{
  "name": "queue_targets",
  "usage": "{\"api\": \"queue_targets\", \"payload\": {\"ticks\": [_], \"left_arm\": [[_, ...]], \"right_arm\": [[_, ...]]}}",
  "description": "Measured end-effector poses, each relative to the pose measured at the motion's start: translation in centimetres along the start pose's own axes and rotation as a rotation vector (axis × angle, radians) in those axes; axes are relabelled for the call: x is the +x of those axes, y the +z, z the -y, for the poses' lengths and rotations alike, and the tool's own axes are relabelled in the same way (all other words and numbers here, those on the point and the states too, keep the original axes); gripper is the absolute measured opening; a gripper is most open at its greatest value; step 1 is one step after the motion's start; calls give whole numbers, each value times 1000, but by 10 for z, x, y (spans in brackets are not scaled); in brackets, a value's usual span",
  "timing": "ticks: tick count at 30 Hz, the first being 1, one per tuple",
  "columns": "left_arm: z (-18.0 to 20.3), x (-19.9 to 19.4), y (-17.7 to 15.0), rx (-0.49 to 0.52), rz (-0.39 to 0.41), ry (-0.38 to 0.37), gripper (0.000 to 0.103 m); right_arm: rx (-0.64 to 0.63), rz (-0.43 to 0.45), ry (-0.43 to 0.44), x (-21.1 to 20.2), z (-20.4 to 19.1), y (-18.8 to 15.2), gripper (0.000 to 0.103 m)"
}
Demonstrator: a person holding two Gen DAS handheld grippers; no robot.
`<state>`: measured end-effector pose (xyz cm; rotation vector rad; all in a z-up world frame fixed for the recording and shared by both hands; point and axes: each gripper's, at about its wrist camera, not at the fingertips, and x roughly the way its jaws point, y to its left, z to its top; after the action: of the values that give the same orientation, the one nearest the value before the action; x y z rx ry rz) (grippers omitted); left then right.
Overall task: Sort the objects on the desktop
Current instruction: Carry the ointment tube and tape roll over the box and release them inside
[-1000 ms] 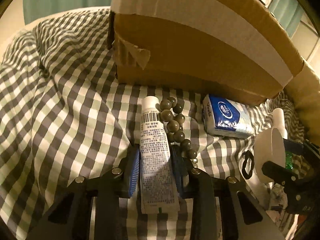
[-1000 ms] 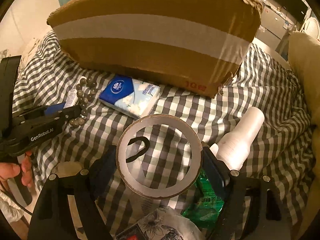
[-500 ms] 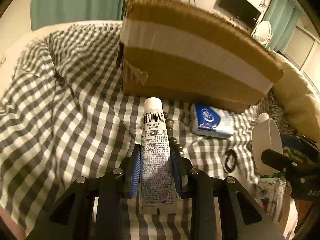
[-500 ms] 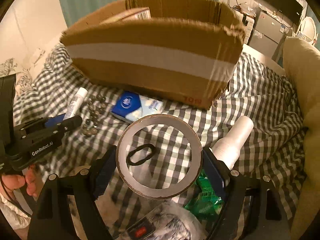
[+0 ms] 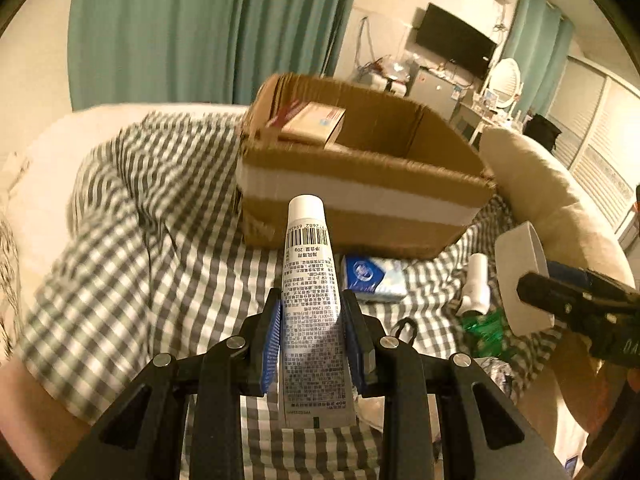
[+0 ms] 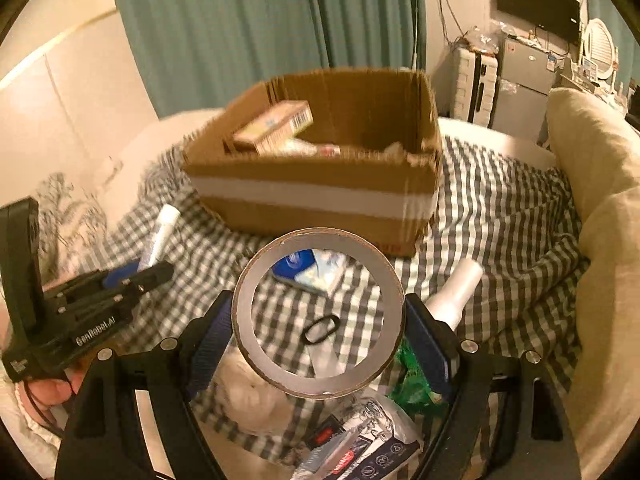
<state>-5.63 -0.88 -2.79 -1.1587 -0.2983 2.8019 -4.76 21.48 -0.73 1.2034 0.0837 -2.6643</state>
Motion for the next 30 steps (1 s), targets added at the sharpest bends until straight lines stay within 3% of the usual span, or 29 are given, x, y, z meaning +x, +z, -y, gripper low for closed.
{"api": "queue_targets", "payload": {"ticks": [13, 17, 22, 26, 30], "left_arm": [[13, 10, 52, 40, 38, -47, 29], [29, 9, 84, 124, 81, -26, 29], [38, 3, 130, 108, 114, -54, 29], [57, -2, 171, 167, 170, -13, 29], [72, 10, 194, 216, 153, -4, 29]], "right_arm": [[57, 37, 51, -1, 16, 34, 82], [56, 60, 55, -3, 15, 64, 82], [40, 117, 62, -18, 14, 108, 82], [60, 162, 72, -30, 28, 143, 82], [46, 164, 47, -25, 39, 165, 82]]}}
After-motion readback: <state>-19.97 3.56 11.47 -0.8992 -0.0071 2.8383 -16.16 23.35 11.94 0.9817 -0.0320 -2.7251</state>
